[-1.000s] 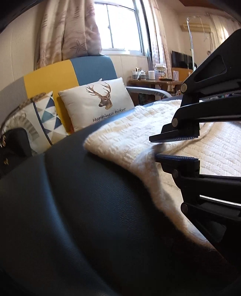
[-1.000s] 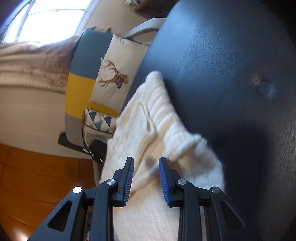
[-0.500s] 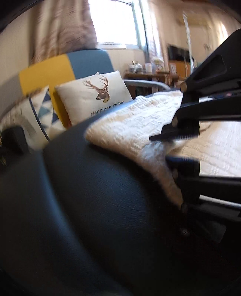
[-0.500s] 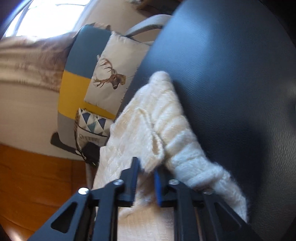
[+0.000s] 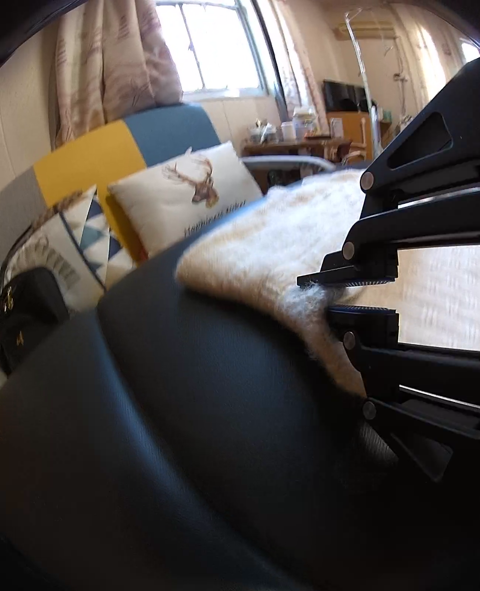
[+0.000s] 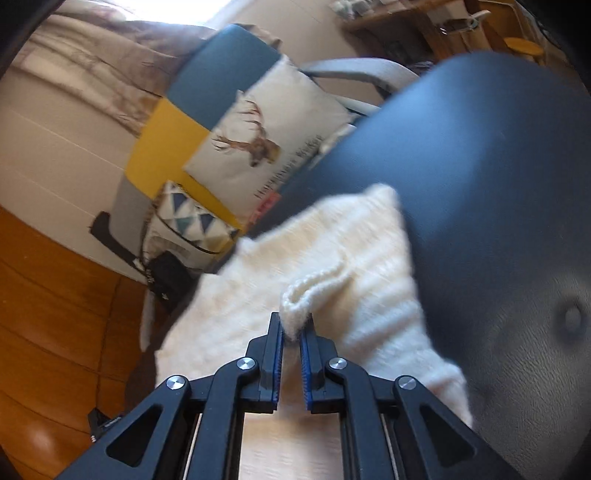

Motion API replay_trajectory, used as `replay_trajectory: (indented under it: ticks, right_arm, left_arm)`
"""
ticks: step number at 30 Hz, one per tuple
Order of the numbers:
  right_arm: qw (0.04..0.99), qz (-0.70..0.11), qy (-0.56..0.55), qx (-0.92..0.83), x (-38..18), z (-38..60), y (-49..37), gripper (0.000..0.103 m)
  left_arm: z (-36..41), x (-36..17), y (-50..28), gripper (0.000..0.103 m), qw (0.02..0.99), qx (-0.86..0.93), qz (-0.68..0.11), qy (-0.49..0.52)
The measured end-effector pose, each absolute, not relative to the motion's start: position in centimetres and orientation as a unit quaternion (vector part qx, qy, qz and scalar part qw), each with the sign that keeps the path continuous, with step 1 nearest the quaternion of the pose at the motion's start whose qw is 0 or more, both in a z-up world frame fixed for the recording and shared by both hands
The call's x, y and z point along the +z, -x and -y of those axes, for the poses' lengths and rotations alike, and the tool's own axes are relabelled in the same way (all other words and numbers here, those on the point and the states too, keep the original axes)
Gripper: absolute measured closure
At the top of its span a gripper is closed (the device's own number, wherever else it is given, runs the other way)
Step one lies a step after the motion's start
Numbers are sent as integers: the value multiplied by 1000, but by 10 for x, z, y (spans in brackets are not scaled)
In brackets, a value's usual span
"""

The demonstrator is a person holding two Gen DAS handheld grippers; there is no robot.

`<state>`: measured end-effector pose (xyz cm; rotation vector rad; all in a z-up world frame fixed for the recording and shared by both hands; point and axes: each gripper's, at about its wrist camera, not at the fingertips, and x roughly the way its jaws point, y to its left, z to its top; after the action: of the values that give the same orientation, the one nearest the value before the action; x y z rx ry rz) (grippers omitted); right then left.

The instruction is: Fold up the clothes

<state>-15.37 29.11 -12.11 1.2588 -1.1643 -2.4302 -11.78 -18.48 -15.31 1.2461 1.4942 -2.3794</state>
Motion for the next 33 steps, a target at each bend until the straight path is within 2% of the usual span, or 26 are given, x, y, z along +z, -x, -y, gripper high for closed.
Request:
replay_trajectory:
  ticks: [3,7,10,11,13,17,21,24,27,31,33]
  right_arm:
    - [82,407,-427,-803,-135,-299,148,95]
    - [100,455,-425,-776,-144,-306,155,75]
    - [89,449,-440,-773,-146,-304,165,77]
    - [89,432,-442,-782,-141,-301,166,85]
    - [108,412,-424,-799,-124,-296,163,91]
    - [137,370,-397,-829,-94,-285,158,91]
    - [119,349,-419,-829,-101,-282,162,91]
    - [106,339,-428,-831,-106,-284,162,91]
    - [109,348,-399,-841,-102,-294,154,91]
    - [80,349,-447,-820,-132,-302,157,91]
    - [80,363,-453,-810,-140,-308,154,91]
  left_arm:
    - [188,-160,118,91,25,-757,-507,-411]
    - [186,-158,123,80,22,-747,-515,-419]
    - [190,-158,123,79,13,-730,-535,-425]
    - [191,-157,122,79,10,-727,-539,-426]
    - [191,-155,120,79,12,-733,-535,-420]
    - [190,-150,116,79,16,-745,-528,-408]
    - [189,-144,112,79,19,-757,-520,-395]
    - [189,-141,109,86,22,-766,-514,-386]
    - [181,-141,108,87,39,-783,-481,-393]
    - [188,-161,107,87,38,-748,-521,-410]
    - [191,-161,104,83,26,-728,-539,-422]
